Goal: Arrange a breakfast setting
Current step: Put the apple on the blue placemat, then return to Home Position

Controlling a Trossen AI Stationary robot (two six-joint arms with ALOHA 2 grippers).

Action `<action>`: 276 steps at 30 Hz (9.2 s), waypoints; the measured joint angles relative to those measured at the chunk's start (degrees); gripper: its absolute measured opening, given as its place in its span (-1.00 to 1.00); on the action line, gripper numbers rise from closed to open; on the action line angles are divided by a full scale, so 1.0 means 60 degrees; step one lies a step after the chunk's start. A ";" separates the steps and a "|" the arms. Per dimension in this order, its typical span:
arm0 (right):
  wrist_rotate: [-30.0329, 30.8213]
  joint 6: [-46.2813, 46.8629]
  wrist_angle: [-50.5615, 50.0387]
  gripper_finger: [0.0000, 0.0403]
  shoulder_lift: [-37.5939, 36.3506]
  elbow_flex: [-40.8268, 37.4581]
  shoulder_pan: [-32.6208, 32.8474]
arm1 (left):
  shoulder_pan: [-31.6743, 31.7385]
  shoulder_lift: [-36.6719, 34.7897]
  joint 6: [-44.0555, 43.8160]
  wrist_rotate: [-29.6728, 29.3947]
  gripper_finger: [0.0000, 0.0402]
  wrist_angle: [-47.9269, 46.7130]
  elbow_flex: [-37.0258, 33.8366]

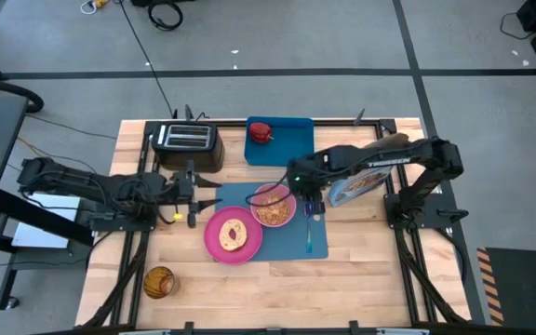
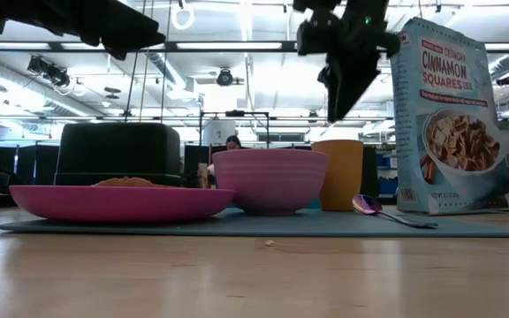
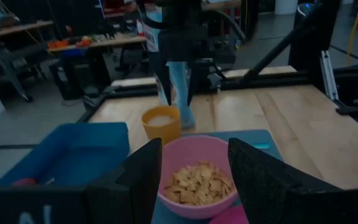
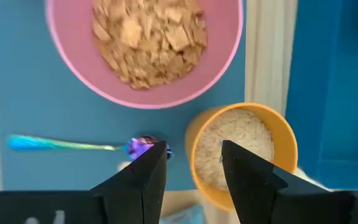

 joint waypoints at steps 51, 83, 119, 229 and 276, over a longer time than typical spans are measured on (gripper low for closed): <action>0.1783 0.0785 -0.0455 -0.20 0.0615 0.1186 0.0220 | -0.0473 -0.0492 0.0145 -0.0120 -0.04 0.0616 -0.0004; -0.0885 -0.0076 0.4560 -0.20 0.4840 0.2382 -0.4893 | -0.0477 -0.2038 -0.0129 0.0102 -0.04 -0.1301 0.0000; -0.1211 -0.0311 0.5338 -0.92 0.4986 0.2255 -0.4774 | -0.0473 -0.2035 -0.0298 0.0098 -0.04 -0.1290 0.0000; 0.2674 -0.1142 0.1161 -0.57 0.0121 0.2958 0.1908 | -0.0070 -0.0245 -0.2271 -0.1338 0.04 -0.0519 -0.2082; 0.1450 -0.0706 0.7042 -0.60 -0.1697 -0.1555 0.3295 | 0.0333 0.3279 -0.0345 0.0379 -0.50 0.4154 -0.1666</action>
